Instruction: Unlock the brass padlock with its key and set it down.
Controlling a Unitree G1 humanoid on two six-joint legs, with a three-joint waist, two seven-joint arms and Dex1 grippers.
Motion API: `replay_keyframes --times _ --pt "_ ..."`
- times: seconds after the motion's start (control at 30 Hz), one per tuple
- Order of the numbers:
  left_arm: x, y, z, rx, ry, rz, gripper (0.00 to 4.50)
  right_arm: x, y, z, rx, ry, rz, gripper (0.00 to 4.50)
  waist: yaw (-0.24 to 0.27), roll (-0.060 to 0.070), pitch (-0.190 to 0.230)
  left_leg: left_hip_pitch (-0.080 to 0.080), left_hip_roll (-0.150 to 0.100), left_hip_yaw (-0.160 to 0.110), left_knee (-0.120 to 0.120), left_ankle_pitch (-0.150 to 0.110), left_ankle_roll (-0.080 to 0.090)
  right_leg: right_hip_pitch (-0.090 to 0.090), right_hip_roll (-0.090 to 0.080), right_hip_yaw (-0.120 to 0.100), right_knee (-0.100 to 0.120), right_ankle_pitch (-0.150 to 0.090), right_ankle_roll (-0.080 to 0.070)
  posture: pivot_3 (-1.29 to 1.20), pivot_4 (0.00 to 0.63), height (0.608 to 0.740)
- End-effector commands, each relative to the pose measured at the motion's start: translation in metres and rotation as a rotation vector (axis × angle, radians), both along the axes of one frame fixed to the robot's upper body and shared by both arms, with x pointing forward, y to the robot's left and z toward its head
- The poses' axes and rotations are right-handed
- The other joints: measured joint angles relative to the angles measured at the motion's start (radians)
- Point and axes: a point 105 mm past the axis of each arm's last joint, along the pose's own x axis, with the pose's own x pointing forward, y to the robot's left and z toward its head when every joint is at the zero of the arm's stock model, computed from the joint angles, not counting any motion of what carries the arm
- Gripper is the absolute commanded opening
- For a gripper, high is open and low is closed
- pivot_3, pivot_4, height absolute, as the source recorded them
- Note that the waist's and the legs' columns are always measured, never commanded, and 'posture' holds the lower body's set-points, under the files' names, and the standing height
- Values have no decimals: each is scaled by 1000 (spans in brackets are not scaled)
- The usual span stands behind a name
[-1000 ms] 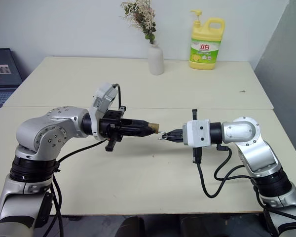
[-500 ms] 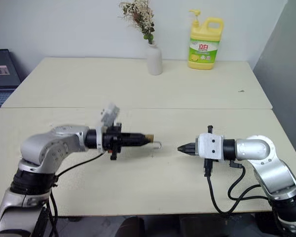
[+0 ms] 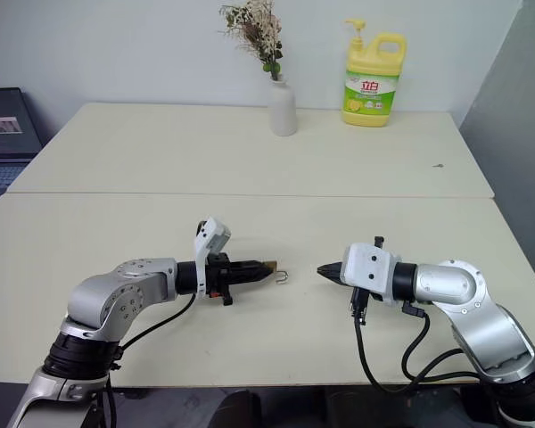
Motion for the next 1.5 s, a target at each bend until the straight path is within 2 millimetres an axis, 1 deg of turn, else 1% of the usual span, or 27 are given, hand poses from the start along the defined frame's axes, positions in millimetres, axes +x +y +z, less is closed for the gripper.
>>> replay_keyframes --times 0.03,0.13,0.2,0.3,0.37,0.57,0.6,0.67,0.77,0.87,0.93,0.97,1.03,1.1,1.13,1.2,1.33,1.37,1.5 --pt "4 4 3 -3 -13 25 156 0 5 7 6 -33 9 0 0 0 0 0 0 0 0 0 0 0 0 0 0 0 0 0 150 740" --pt "7 6 0 -5 8 35 156 2 5 7 4 -34 8 0 0 0 0 0 0 0 0 0 0 0 0 0 0 0 0 0 150 740" --pt "6 5 -1 -11 24 31 900 2 6 7 3 -34 7 0 0 0 0 0 0 0 0 0 0 0 0 -1 0 0 0 0 150 740" --pt "7 5 -3 12 12 22 1722 1 7 6 0 -28 11 0 0 0 0 0 0 0 0 0 0 0 0 -1 0 0 0 0 150 740" --pt "9 7 -4 21 8 30 2362 -2 8 4 -3 -21 19 0 0 0 0 0 0 0 0 0 0 0 0 -1 0 0 0 0 150 740" --pt "17 16 5 38 -58 45 4302 -3 9 2 1 -10 16 0 0 0 0 0 0 0 0 0 0 0 0 -1 0 0 0 0 150 740" --pt "19 19 8 47 -75 51 4461 -3 9 2 0 -7 12 0 0 0 0 0 0 0 0 0 0 0 0 -1 0 0 0 0 150 740" --pt "19 26 11 72 -116 54 4461 -3 8 0 -3 0 6 0 -1 0 0 0 0 0 0 0 0 0 0 -1 0 0 0 0 150 740" --pt "15 37 16 129 -179 33 4461 -3 6 -3 -19 9 4 0 -2 0 0 0 0 0 0 0 0 0 0 -1 0 0 0 0 150 740" --pt "9 53 23 256 -292 -26 4461 -1 5 -4 -26 20 -1 0 -4 0 0 0 0 0 -1 0 0 0 0 -1 -1 0 0 0 150 740" --pt "3 58 27 315 -343 -91 4500 0 4 -3 -24 29 -2 349 -4 0 0 0 0 0 -1 0 0 -1 0 0 -1 0 0 0 150 740" --pt "-1 62 35 345 -386 -122 4500 -1 4 -2 -28 42 9 492 -4 0 0 0 0 0 -1 0 0 -1 0 0 -1 0 0 0 150 740" --pt "-8 66 47 383 -453 -186 4500 -1 2 2 -32 61 26 1212 -4 0 0 0 0 1 -1 0 0 -1 0 -1 -1 0 0 0 150 740" --pt "-12 69 54 395 -487 -207 4500 -1 1 6 -29 72 35 1859 -4 0 0 0 0 2 -1 0 0 -1 0 -1 -1 0 0 0 150 740" --pt "-18 69 58 368 -478 -216 4500 -1 1 10 -29 80 52 2273 -4 0 0 0 0 3 -1 0 0 -1 0 -1 -1 0 0 0 150 740" --pt "-27 67 67 302 -463 -223 4500 -2 0 16 -34 98 88 2950 -4 0 0 0 1 4 -1 0 0 -2 0 -1 -1 0 0 0 150 740" --pt "-39 67 68 316 -452 -237 4500 0 -2 19 -51 94 108 4401 -5 0 1 0 1 4 -1 0 0 -2 0 0 -1 0 0 0 150 740" --pt "-41 68 66 340 -450 -237 4500 1 -3 19 -59 92 111 4460 -6 0 1 0 1 4 -1 0 0 -2 0 0 -1 0 0 0 150 740" --pt "-43 67 63 327 -446 -225 4500 4 -1 17 -53 90 113 4460 -6 0 1 0 1 4 -1 0 0 -2 0 0 -1 0 0 0 150 740"
